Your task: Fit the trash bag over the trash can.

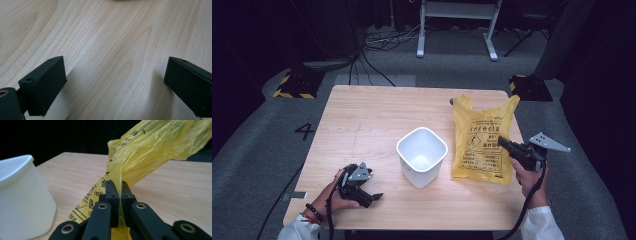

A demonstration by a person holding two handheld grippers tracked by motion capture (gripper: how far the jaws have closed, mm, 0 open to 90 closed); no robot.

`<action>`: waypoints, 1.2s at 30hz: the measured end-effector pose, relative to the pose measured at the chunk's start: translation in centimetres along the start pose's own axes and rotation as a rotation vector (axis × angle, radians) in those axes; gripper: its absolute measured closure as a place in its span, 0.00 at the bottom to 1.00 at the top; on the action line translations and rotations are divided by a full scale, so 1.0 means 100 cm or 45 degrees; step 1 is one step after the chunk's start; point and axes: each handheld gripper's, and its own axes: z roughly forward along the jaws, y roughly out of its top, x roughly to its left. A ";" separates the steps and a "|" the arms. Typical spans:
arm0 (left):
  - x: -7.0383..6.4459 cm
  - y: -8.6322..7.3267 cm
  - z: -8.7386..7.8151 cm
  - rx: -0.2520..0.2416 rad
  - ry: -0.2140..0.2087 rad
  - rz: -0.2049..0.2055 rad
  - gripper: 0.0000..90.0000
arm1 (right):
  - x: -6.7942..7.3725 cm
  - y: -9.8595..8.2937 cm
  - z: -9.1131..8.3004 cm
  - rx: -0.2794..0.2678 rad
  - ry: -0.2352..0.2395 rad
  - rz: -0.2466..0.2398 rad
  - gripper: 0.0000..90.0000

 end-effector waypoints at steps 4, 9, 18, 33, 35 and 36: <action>0.000 0.000 0.000 -0.001 0.001 -0.001 0.04 | 0.005 0.014 -0.001 -0.040 0.012 -0.020 0.99; 0.000 0.000 0.000 -0.001 -0.001 -0.003 0.04 | 0.008 0.036 -0.005 -0.107 0.029 -0.037 0.99; 0.000 0.001 0.001 0.000 -0.001 -0.001 0.04 | 0.017 0.071 -0.016 -0.222 0.024 -0.060 0.99; 0.000 0.001 0.001 0.001 0.001 -0.004 0.04 | 0.022 0.096 -0.042 -0.362 0.103 0.015 0.99; 0.000 0.001 0.001 0.001 0.000 -0.004 0.04 | 0.020 0.096 -0.044 -0.388 0.109 0.043 0.99; 0.000 0.001 0.001 0.001 -0.001 -0.003 0.04 | 0.020 0.096 -0.044 -0.388 0.109 0.043 0.99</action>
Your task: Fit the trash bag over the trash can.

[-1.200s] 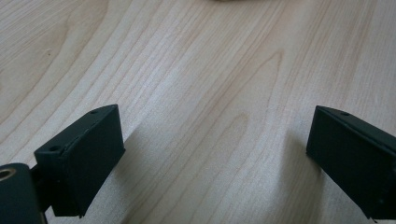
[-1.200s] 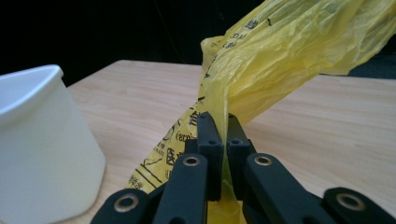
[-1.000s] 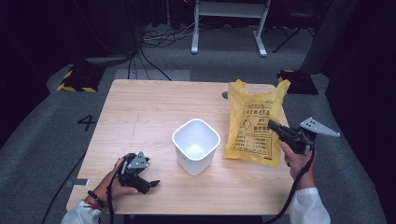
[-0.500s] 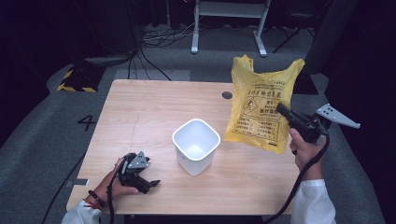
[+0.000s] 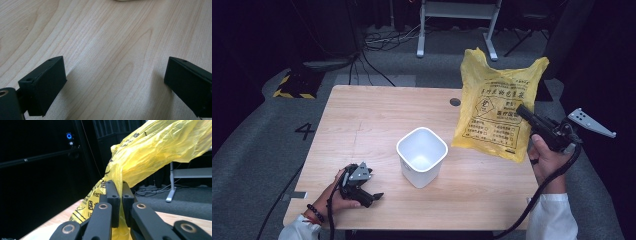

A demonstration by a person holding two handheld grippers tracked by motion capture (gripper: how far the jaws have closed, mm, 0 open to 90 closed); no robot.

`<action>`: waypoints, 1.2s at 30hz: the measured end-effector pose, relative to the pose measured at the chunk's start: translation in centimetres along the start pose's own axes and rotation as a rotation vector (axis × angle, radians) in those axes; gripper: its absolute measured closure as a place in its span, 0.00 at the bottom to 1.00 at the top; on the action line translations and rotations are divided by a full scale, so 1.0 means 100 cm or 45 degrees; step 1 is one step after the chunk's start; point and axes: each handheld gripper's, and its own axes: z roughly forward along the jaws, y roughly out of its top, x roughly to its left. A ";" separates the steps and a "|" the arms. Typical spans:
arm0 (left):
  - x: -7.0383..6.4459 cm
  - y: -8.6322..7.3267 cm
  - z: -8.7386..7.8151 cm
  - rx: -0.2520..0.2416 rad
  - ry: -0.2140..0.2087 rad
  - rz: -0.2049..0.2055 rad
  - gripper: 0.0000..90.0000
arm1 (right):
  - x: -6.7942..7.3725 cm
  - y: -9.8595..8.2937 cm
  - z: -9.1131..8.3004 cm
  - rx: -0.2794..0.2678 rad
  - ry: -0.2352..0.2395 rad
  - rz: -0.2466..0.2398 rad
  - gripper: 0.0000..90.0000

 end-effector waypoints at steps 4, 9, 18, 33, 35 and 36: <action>0.000 0.000 0.000 0.000 0.001 0.001 0.04 | 0.005 -0.010 0.007 0.010 0.034 0.030 0.99; -0.001 0.001 0.000 0.000 0.007 -0.002 0.04 | 0.013 -0.024 0.020 0.026 0.077 0.043 0.99; -0.001 0.001 0.001 0.001 0.006 -0.001 0.04 | 0.033 -0.038 0.038 0.095 0.125 0.023 0.99; 0.002 0.006 -0.004 0.004 0.011 -0.004 0.17 | 0.070 -0.046 0.070 0.176 0.162 -0.108 0.98; 0.002 0.009 -0.012 -0.037 0.002 -0.003 0.19 | 0.072 -0.045 0.072 0.179 0.160 -0.118 0.98; 0.002 0.011 -0.015 -0.061 0.006 -0.001 0.18 | 0.073 -0.045 0.074 0.177 0.160 -0.128 0.98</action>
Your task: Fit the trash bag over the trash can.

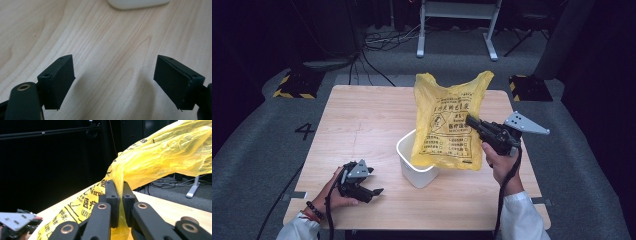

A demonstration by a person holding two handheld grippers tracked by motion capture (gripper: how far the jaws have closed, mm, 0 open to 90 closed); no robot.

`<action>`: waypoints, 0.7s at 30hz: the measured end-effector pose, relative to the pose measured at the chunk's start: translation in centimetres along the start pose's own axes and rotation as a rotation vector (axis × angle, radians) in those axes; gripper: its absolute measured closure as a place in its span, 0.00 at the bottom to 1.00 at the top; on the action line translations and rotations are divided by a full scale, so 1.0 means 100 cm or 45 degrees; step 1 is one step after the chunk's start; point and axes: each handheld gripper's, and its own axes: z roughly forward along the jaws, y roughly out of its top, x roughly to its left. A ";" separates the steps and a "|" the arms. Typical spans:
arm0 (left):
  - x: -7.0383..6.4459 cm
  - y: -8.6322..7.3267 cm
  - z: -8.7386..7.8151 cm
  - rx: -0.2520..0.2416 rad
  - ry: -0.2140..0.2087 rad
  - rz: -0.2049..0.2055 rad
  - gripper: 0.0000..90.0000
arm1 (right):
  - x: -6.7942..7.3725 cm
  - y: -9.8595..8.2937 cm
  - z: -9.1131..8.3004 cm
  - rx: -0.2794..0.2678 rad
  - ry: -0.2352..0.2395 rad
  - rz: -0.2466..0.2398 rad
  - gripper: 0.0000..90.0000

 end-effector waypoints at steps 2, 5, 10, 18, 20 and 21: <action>-0.001 0.006 -0.010 -0.065 0.007 -0.006 0.18 | 0.002 0.001 0.001 0.005 -0.005 -0.006 0.98; -0.004 0.018 -0.027 -0.172 0.023 -0.005 0.18 | 0.004 0.003 0.005 -0.003 -0.008 -0.015 0.98; -0.011 0.033 -0.047 -0.296 0.040 -0.001 0.20 | 0.010 0.005 0.012 0.016 -0.003 -0.042 0.97; -0.029 0.062 -0.063 -0.410 -0.092 0.100 0.23 | 0.017 0.004 0.021 0.044 0.028 -0.073 0.96; -0.035 0.068 -0.062 -0.421 -0.116 0.117 0.23 | 0.020 0.003 0.023 0.051 0.045 -0.074 0.96; -0.039 0.074 -0.061 -0.416 -0.117 0.129 0.23 | 0.021 0.002 0.024 0.053 0.049 -0.077 0.96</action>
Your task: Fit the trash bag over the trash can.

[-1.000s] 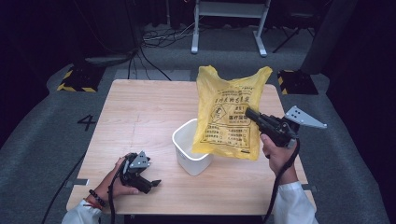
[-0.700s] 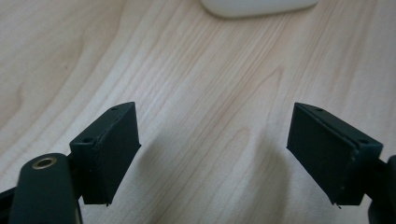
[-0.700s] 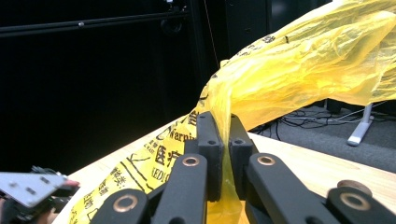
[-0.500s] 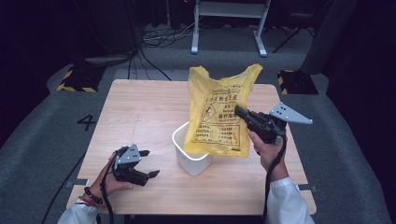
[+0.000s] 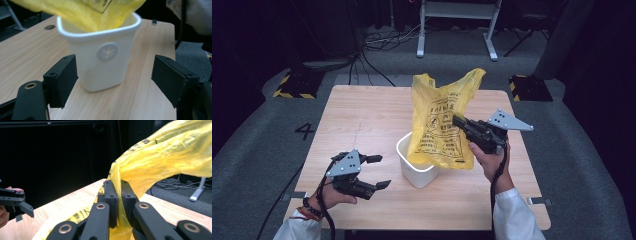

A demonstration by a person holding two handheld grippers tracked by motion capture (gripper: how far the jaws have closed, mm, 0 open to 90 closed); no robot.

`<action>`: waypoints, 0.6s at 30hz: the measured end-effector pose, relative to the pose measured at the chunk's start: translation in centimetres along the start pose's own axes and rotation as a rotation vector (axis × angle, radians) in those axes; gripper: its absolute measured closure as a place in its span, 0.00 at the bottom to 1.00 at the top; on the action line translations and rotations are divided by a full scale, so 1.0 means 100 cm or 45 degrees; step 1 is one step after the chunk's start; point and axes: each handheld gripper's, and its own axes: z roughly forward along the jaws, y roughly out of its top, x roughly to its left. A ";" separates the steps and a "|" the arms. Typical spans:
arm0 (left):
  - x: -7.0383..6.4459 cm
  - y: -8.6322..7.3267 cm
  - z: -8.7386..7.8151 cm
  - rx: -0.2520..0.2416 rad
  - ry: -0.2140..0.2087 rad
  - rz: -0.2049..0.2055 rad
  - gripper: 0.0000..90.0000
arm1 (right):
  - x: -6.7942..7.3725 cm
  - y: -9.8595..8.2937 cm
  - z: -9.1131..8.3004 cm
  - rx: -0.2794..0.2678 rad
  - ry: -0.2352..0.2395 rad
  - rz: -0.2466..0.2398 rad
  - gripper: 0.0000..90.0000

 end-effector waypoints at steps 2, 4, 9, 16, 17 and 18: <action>-0.004 0.008 0.005 -0.005 0.000 0.014 0.24 | 0.002 -0.002 0.002 0.003 0.015 -0.002 0.96; -0.006 0.015 0.009 -0.007 0.001 0.020 0.26 | 0.003 -0.002 0.004 0.005 0.028 -0.001 0.96; -0.006 0.038 0.023 0.008 0.061 0.022 0.36 | 0.007 -0.002 0.008 0.014 0.052 -0.016 0.96; -0.004 0.060 0.051 0.060 0.029 0.051 0.43 | 0.012 -0.001 0.014 0.018 0.100 -0.031 0.95; -0.005 0.063 0.055 0.060 0.030 0.068 0.41 | 0.013 -0.002 0.015 0.021 0.106 -0.030 0.95; -0.008 0.065 0.059 0.057 0.022 0.072 0.39 | 0.013 -0.002 0.015 0.025 0.111 -0.029 0.96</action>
